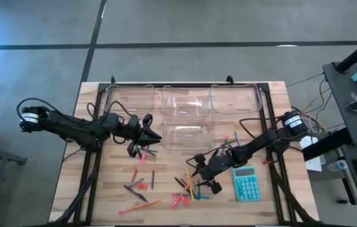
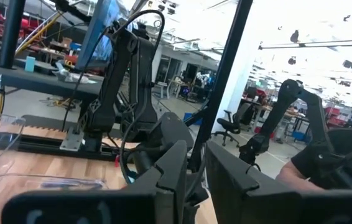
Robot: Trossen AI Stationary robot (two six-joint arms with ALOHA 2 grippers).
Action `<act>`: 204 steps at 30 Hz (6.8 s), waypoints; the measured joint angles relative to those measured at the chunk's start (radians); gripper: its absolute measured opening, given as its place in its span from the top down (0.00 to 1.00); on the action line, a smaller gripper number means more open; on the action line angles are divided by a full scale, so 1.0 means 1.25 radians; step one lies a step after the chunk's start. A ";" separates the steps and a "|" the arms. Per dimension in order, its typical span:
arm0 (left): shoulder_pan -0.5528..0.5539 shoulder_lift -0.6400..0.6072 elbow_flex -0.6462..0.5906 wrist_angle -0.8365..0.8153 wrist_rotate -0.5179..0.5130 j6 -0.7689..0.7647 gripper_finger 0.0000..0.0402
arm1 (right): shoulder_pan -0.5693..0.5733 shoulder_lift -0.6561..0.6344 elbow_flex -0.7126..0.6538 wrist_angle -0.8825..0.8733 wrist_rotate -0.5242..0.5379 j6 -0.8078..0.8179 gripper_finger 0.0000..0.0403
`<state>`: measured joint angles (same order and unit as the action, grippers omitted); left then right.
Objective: Sort crayons/erasers/pens/pencils in bins
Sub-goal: Put the right orange pencil into the bottom transparent bin, then put the left green pencil into the bottom transparent bin
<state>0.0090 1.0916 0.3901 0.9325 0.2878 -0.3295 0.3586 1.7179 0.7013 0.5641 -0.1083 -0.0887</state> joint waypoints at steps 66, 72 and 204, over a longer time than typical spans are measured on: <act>0.000 -0.001 0.001 0.002 -0.001 0.001 0.89 | -0.041 -0.229 -0.005 -0.148 -0.036 -0.047 0.92; 0.000 -0.001 0.001 0.002 0.000 -0.001 0.89 | -0.104 -0.392 -0.037 -0.269 0.205 -0.048 0.92; 0.002 0.000 0.003 0.081 -0.028 0.002 0.89 | -0.354 -0.758 -0.094 -0.400 0.009 -0.036 0.65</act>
<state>0.0113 1.0912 0.3935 1.0339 0.2530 -0.3272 -0.0834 0.7705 0.5837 0.0643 -0.0970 -0.1336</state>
